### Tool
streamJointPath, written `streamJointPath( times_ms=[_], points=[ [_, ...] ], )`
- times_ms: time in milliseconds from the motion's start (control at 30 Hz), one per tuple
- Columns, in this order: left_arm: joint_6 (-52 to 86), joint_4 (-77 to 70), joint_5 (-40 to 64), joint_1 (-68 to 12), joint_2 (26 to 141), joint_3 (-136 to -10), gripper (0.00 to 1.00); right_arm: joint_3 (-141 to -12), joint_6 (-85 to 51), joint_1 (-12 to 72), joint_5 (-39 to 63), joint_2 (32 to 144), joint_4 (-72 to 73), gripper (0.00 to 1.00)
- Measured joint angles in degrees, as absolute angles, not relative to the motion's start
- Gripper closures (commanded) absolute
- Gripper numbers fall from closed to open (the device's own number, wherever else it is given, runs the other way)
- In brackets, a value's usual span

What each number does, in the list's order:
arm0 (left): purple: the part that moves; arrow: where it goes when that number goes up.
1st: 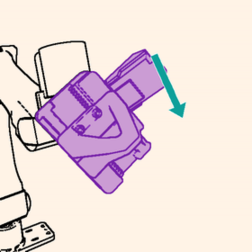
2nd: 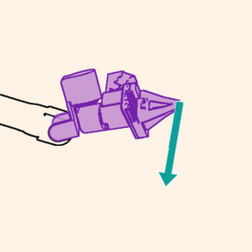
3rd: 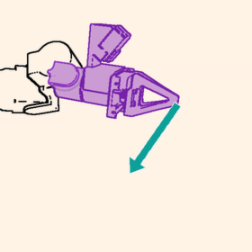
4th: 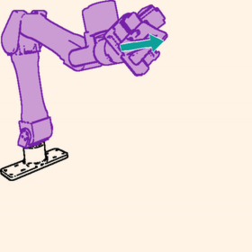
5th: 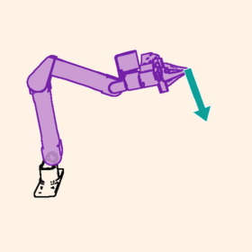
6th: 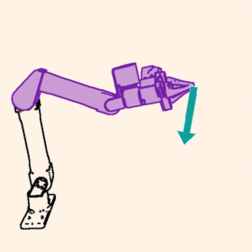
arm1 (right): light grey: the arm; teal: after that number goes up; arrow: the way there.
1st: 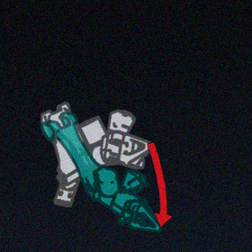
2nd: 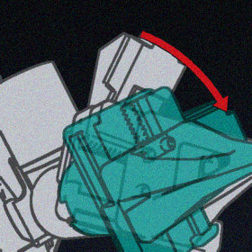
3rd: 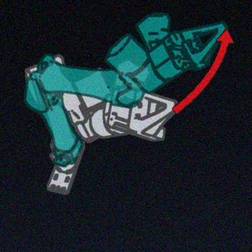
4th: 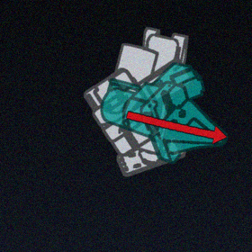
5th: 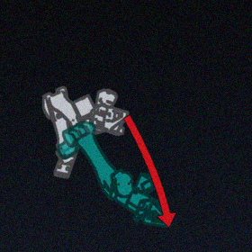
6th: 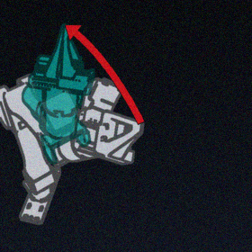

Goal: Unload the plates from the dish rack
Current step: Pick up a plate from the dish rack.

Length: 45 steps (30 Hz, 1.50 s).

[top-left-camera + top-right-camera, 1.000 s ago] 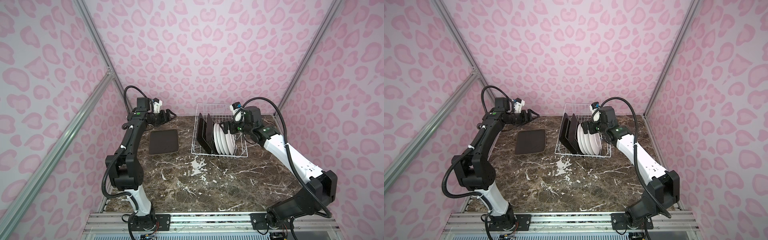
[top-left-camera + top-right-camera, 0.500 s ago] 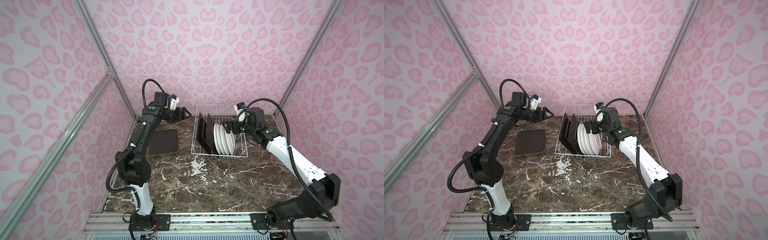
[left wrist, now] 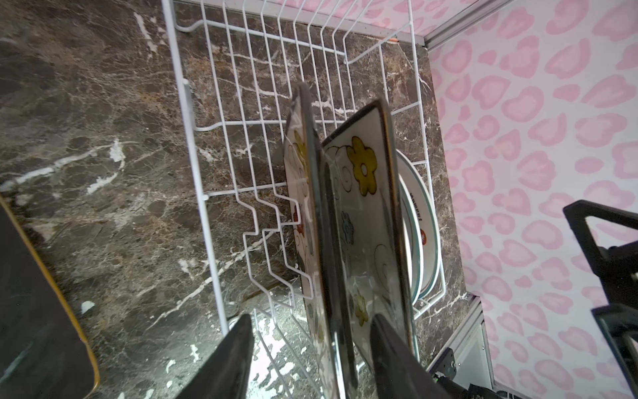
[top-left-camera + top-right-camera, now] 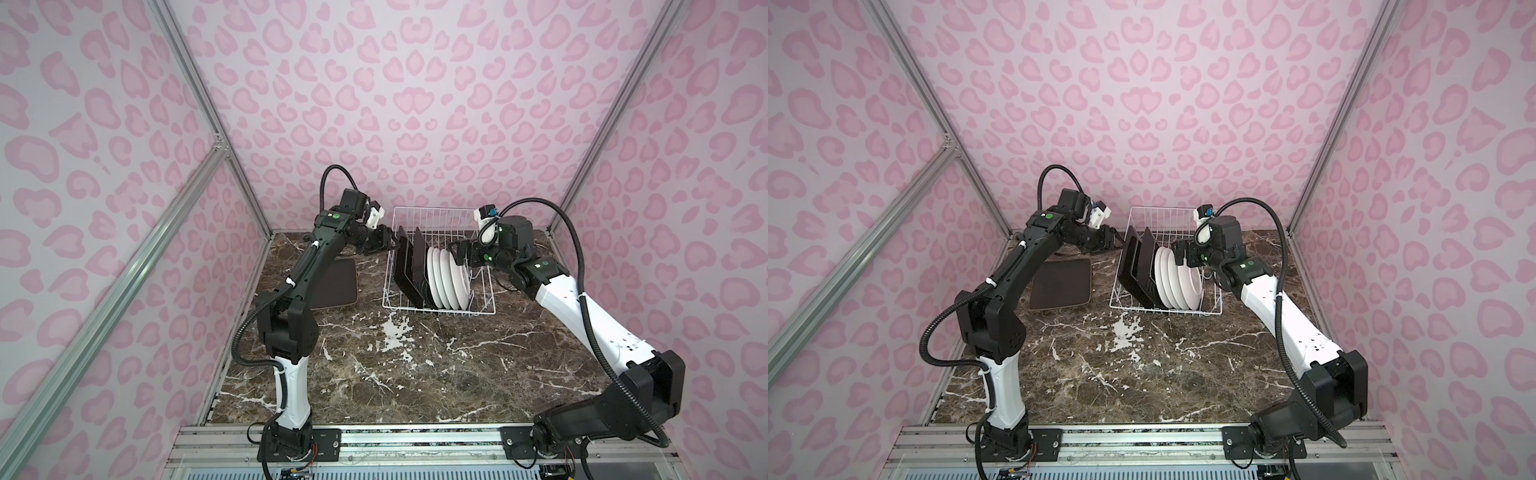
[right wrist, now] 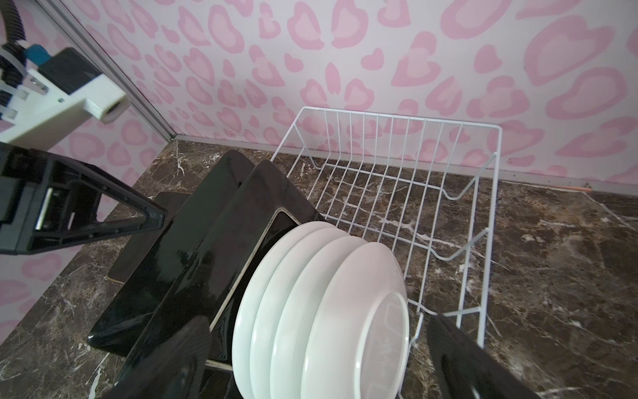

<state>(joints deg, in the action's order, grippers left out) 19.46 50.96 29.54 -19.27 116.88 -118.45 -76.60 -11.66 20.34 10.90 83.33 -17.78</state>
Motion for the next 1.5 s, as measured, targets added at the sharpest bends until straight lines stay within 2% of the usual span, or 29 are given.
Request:
streamJointPath(
  times_ms=[533, 633, 767, 800, 1133, 1333, 1500],
  points=[
    [20.9, 51.8, 26.5, -23.0, 121.6, -119.3, 0.53, -76.2, -12.4, 19.9, 10.7, 82.8, -17.4, 0.00],
    [21.2, 51.8, 26.5, -23.7, 122.4, -119.7, 0.61, -76.2, -12.4, 19.8, 10.7, 82.7, -17.4, 0.00],
    [21.4, 51.8, 25.9, -24.0, 123.1, -120.0, 0.62, -75.7, -12.4, 19.7, 10.7, 82.5, -17.1, 0.01],
    [21.3, 51.8, 25.8, -24.1, 123.2, -120.1, 0.67, -75.6, -12.4, 19.7, 10.7, 82.4, -17.0, 0.01],
    [23.0, 51.6, 26.0, -24.4, 123.7, -120.6, 0.78, -74.9, -12.5, 19.4, 10.7, 82.1, -16.7, 0.00],
    [28.9, 51.2, 27.7, -24.5, 123.7, -120.5, 0.91, -74.5, -12.4, 19.1, 10.7, 81.7, -16.4, 0.00],
    [28.9, 51.0, 27.7, -24.5, 123.7, -120.5, 0.96, -74.0, -12.4, 19.0, 10.7, 81.4, -16.1, 0.01]
  ],
)
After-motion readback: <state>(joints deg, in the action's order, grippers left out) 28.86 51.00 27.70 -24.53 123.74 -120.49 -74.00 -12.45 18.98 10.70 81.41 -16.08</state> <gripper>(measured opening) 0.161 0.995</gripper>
